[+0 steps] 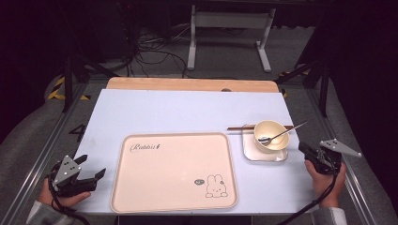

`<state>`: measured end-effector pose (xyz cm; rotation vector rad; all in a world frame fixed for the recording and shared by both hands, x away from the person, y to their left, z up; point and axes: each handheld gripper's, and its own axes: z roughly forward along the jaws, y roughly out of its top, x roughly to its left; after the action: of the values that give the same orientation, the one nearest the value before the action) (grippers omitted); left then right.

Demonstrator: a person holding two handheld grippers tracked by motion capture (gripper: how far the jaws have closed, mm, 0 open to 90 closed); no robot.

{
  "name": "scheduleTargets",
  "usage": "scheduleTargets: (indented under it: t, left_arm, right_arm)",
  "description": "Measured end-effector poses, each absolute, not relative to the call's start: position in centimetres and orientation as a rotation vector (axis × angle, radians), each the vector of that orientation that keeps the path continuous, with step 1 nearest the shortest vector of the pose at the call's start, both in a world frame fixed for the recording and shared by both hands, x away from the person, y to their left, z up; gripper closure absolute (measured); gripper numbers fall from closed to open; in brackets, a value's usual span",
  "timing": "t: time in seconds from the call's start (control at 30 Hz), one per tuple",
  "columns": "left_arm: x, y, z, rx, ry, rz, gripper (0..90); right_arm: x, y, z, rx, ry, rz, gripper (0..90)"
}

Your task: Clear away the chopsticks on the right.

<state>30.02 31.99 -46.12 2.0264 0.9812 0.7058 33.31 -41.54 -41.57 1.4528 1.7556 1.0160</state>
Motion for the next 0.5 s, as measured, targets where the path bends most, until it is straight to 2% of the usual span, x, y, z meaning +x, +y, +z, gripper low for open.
scheduleTargets:
  t: [0.5]
  left_arm:
    - [30.3,31.5,-46.2,2.056,0.943,0.661,20.3]
  right_arm:
    - [38.8,-41.3,-40.9,1.52,1.806,0.964,90.0]
